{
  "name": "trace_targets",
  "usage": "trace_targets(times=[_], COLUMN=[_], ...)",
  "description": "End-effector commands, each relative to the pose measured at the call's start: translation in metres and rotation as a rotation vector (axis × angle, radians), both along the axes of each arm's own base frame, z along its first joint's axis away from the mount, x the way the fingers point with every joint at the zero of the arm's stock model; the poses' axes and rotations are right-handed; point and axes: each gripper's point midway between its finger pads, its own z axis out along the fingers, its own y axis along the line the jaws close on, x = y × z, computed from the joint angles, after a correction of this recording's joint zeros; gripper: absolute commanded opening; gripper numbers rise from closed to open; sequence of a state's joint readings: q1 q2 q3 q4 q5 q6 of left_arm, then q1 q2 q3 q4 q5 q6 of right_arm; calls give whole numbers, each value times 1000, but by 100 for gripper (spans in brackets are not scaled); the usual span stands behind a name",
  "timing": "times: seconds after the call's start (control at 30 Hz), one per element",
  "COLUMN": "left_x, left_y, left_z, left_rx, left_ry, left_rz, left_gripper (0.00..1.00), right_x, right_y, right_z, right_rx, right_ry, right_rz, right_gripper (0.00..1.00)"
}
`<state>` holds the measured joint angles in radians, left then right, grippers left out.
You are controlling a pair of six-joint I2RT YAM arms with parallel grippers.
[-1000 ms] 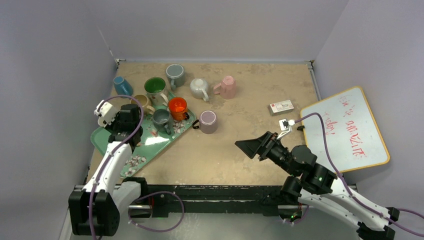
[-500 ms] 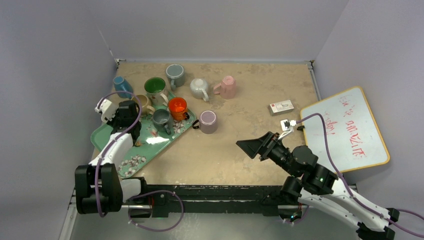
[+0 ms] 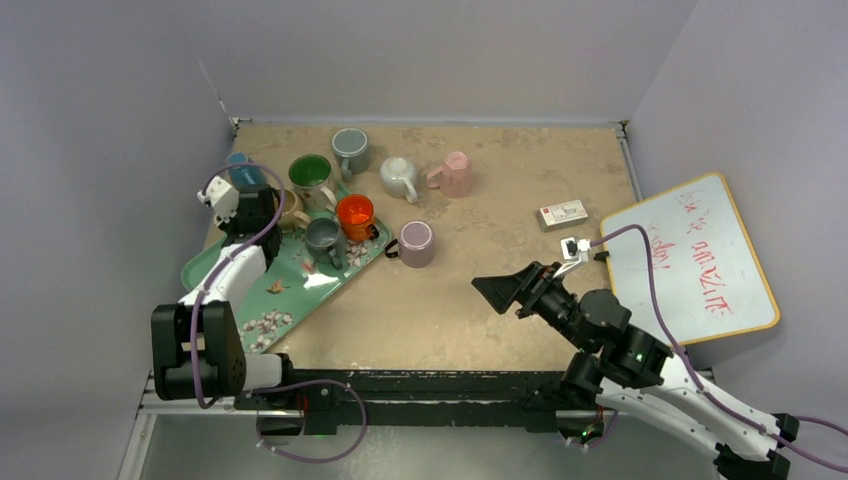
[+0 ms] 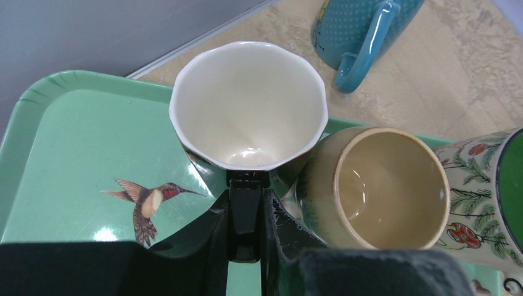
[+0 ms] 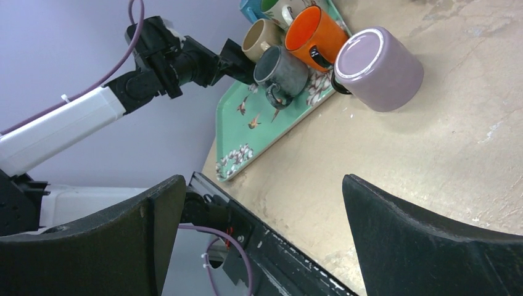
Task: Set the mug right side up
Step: Place the cup on the tray.
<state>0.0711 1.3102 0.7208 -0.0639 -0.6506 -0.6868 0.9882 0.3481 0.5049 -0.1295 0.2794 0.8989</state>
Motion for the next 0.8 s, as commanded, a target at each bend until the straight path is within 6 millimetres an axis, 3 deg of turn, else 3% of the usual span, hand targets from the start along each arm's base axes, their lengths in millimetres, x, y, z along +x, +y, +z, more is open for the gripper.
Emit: trace_targets(times=[0.0, 0.3, 0.47, 0.57, 0.7, 0.77], left_x=[6, 4, 4, 2, 1, -2], left_y=[-2, -11, -21, -24, -37, -43], left_z=[1, 4, 7, 17, 39, 54], left_rx=[-4, -46, -83, -95, -133, -153], left_ry=[52, 15, 26, 11, -30, -65], left_rz=[-21, -52, -100, -115, -179, -203], left_gripper=[9, 32, 37, 40, 59, 63], right_x=[2, 1, -1, -1, 1, 6], right_y=[-4, -7, -9, -13, -17, -22], right_z=[20, 20, 17, 15, 11, 0], right_rx=[44, 51, 28, 11, -19, -85], right_ry=[-42, -41, -51, -47, -31, -13], right_rz=[-22, -26, -19, -30, -50, -84], right_gripper=[99, 99, 99, 99, 99, 99])
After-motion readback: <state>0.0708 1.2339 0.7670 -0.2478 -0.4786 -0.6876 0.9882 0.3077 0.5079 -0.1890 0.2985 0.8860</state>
